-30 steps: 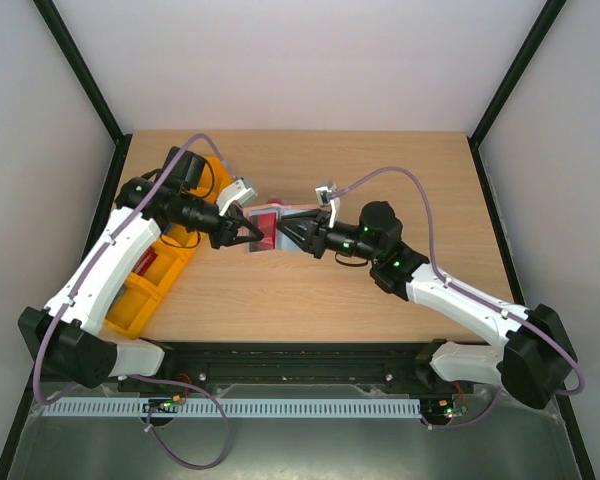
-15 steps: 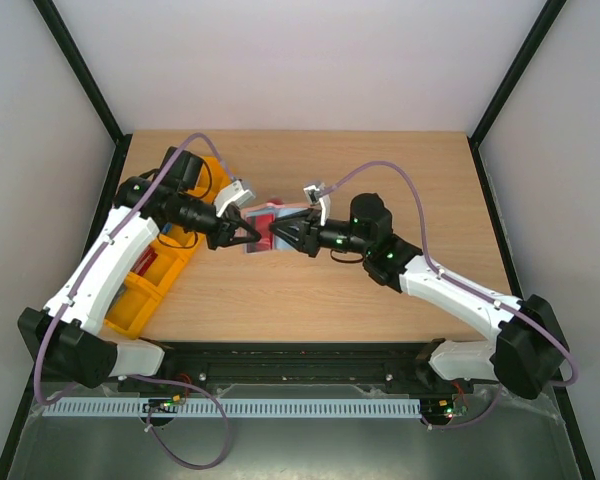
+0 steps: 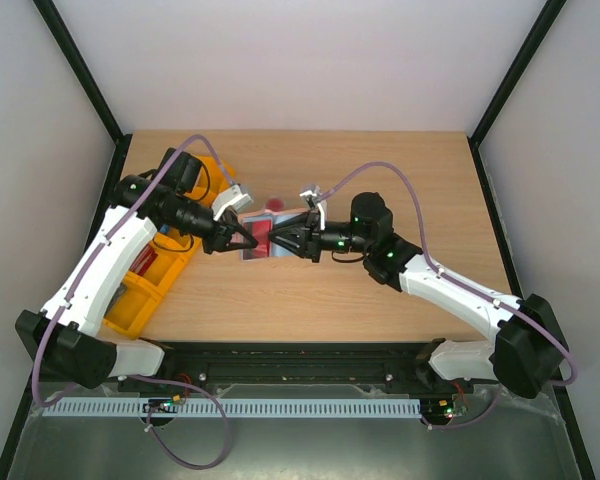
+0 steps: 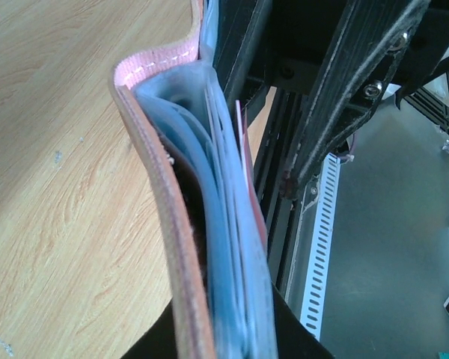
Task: Take the credit cards out of the card holder
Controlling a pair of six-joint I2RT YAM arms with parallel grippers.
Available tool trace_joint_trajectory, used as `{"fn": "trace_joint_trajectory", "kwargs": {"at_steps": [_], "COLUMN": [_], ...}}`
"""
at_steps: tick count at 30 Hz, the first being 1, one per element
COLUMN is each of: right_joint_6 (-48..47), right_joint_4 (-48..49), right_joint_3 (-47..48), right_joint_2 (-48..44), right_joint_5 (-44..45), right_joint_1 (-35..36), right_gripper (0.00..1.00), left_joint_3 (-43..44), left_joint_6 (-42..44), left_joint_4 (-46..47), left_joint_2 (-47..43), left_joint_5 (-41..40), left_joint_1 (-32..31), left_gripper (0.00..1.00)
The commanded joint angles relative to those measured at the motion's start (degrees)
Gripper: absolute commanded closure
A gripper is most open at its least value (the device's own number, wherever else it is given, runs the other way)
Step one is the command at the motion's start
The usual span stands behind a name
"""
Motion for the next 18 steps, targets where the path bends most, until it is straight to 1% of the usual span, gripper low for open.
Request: {"fn": "trace_joint_trajectory", "kwargs": {"at_steps": [1,6,8,11,14,18], "right_joint_6": [-2.64,-3.78,-3.95,-3.26,-1.02,0.87], "right_joint_4": [6.8,8.69,10.61,15.93,20.5,21.52], "right_joint_3": [0.66,-0.32,-1.4,-4.1,-6.13,-6.18], "right_joint_2": [-0.47,-1.82,-3.26,-5.82,-7.12,-6.85], "right_joint_5": [-7.82,-6.11,-4.95,-3.2,-1.46,2.19], "right_joint_1": [4.95,5.81,5.82,5.82,5.82,5.82], "right_gripper": [0.72,0.66,0.64,0.66,0.66,0.69], "left_joint_3": [0.92,-1.27,-1.66,-1.93,-2.12,-2.09], "left_joint_6": [0.86,-0.63,-0.65,-0.53,-0.44,1.32], "left_joint_4": [4.85,6.58,6.71,6.48,6.22,4.78], "left_joint_2": [0.66,0.39,0.33,0.07,0.0,-0.12], "left_joint_5": [7.42,7.03,7.24,7.38,7.54,8.3], "left_joint_1": [-2.89,-3.19,-3.39,-3.5,-3.57,-3.99], "left_gripper": [0.93,0.9,0.89,0.94,0.94,0.95]}}
